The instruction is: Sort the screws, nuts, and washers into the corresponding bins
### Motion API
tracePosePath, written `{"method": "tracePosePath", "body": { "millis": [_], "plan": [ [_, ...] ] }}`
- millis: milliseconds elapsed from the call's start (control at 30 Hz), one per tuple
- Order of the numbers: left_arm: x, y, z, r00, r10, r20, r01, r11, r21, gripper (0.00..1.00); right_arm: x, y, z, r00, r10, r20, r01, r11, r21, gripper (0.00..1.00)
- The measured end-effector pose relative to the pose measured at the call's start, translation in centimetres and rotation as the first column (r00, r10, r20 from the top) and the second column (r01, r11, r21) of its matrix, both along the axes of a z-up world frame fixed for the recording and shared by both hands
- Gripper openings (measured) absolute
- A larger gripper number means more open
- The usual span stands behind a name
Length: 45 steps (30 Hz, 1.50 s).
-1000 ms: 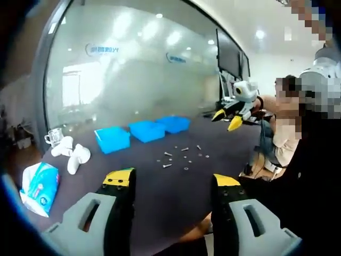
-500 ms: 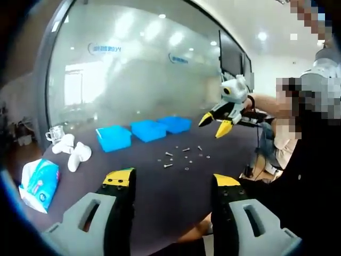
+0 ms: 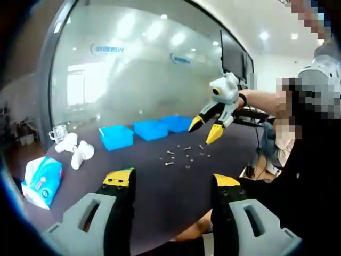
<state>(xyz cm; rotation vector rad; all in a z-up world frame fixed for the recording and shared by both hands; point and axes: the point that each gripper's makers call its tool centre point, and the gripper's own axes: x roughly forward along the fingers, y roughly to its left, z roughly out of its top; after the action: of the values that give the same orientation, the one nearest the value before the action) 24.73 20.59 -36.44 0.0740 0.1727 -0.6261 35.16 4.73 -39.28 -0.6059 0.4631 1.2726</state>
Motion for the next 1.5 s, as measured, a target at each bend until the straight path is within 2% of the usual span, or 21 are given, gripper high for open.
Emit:
{"method": "tracePosePath", "body": {
  "millis": [267,367,567,1000,1133,1233,1367,1500],
  "plan": [
    [-0.2,-0.5,-0.2,1.0,-0.01,-0.002,0.01,1.0,0.002,0.53,0.2,1.9,-0.7,0.999,0.039,-0.02,-0.04,0.999,-0.036,0.4],
    [-0.3,-0.4,-0.2,1.0,-0.006,-0.002,0.006,1.0,-0.002,0.53,0.2,2.6,-0.8,0.997,0.082,0.003,-0.082,0.995,-0.052,0.36],
    [-0.5,-0.2,0.0,1.0,0.003,-0.001,-0.003,1.0,-0.026,0.53,0.6,4.2,-1.1,0.993,0.113,-0.011,-0.114,0.991,-0.074,0.33],
    [-0.8,-0.2,-0.1,1.0,0.011,0.0,-0.011,1.0,-0.022,0.53,1.7,5.7,-3.4,0.988,0.124,-0.094,-0.137,0.978,-0.156,0.31],
    [-0.8,-0.3,0.0,1.0,0.008,-0.008,-0.008,0.998,-0.059,0.53,1.4,6.2,-4.2,0.982,0.132,-0.136,-0.154,0.973,-0.173,0.31],
    [-0.8,-0.2,-0.3,1.0,0.017,-0.008,-0.017,0.999,-0.044,0.53,1.5,6.6,-4.7,0.979,0.145,-0.14,-0.172,0.964,-0.202,0.27],
    [-0.7,-0.4,-0.7,1.0,0.025,-0.007,-0.026,0.999,-0.025,0.53,2.0,6.9,-5.0,0.978,0.158,-0.136,-0.187,0.955,-0.231,0.26],
    [-0.8,-0.6,-0.6,1.0,0.022,-0.006,-0.022,0.999,-0.032,0.53,1.9,6.8,-5.8,0.973,0.176,-0.149,-0.212,0.935,-0.285,0.22]
  ]
}}
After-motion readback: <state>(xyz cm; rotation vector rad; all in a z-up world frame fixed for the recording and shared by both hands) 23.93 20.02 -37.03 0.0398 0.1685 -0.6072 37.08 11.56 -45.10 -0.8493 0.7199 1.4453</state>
